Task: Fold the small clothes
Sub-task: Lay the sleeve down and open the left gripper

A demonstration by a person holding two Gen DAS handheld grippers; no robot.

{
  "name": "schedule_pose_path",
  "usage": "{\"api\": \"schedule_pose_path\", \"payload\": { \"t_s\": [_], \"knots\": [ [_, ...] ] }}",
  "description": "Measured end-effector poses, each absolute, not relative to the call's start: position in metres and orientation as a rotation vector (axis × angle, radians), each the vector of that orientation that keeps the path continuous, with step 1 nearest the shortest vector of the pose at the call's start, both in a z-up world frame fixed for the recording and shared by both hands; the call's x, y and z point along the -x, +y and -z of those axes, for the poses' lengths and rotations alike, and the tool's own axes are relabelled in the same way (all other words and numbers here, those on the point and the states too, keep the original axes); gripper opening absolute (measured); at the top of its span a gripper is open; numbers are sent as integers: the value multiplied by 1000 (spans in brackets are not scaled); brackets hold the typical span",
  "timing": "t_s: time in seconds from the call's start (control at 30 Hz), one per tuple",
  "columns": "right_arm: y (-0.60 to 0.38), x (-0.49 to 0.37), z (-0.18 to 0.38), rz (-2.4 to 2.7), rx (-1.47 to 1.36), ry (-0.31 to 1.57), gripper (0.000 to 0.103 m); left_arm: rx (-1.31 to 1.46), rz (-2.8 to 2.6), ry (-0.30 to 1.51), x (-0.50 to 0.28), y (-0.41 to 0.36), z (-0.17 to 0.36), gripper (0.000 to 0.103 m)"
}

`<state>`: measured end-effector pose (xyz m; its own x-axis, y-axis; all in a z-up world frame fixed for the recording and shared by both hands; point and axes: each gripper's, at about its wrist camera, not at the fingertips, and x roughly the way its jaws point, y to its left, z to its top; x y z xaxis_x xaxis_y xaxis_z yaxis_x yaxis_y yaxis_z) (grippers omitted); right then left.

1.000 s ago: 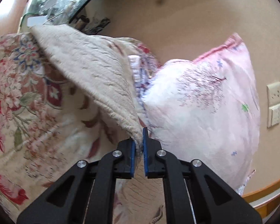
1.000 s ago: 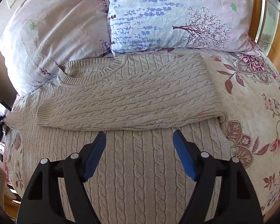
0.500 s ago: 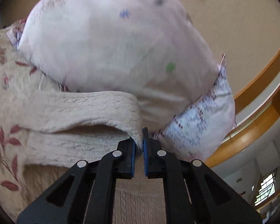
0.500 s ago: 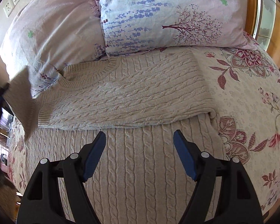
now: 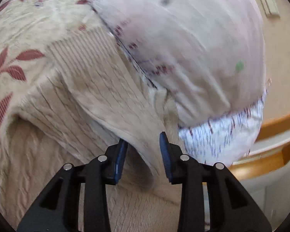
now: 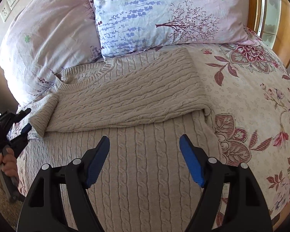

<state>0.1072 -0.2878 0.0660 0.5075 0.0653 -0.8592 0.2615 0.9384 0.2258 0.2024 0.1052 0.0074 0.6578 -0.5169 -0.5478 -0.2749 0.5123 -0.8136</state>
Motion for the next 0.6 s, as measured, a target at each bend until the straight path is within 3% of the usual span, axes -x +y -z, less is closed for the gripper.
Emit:
{"api": "schedule_pose_path", "payload": {
  "t_s": [0.07, 0.13, 0.17, 0.37, 0.5, 0.57, 0.6],
  "knots": [
    [-285, -108, -66, 107, -344, 1038, 76, 1122, 122, 866, -207, 120, -3, 32],
    [-284, -109, -67, 96, -339, 1037, 76, 1169, 103, 847, -212, 128, 0, 10],
    [-284, -109, -67, 91, -333, 1036, 76, 1173, 111, 835, -217, 125, -4, 9],
    [-300, -103, -71, 106, -346, 1015, 76, 910, 319, 736, -235, 61, -60, 7],
    [-319, -97, -74, 135, -394, 991, 76, 537, 489, 750, -230, -32, -83, 8],
    [-330, -92, -75, 151, -426, 979, 76, 288, 565, 796, -218, -86, -74, 12],
    [-335, -91, -75, 156, -443, 975, 76, 165, 600, 824, -211, -109, -65, 20]
  ]
}}
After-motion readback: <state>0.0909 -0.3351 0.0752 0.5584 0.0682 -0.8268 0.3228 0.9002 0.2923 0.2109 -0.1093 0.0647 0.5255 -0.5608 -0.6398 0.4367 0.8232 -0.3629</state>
